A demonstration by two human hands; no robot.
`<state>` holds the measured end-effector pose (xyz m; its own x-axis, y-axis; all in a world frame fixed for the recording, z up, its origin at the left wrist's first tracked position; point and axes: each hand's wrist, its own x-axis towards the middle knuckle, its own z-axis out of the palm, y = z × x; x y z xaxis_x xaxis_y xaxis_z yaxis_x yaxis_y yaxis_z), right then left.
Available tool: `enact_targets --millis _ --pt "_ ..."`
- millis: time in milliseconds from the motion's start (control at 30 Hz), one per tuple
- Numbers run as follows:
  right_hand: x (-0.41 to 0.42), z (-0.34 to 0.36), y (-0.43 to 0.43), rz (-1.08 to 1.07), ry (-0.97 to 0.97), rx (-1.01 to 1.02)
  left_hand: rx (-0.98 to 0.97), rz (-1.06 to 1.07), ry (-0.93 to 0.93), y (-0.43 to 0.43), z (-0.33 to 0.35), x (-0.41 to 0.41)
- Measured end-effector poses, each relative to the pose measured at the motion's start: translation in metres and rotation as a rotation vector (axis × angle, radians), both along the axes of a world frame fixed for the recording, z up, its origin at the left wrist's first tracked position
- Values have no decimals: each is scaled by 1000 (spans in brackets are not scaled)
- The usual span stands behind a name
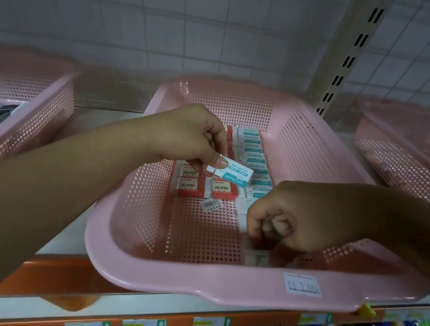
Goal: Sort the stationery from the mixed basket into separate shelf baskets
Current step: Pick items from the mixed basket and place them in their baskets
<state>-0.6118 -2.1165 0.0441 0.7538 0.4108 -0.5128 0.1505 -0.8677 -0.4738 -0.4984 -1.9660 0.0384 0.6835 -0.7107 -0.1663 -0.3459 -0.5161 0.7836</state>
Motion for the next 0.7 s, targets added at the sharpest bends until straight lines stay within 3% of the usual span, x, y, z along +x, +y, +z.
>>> enact_targets --millis 167,700 --pt "3 8 -8 -101 77 159 -13 -1 6 0 0 1" --pt "-1 2 -2 -4 82 71 -27 14 25 1 0 0"
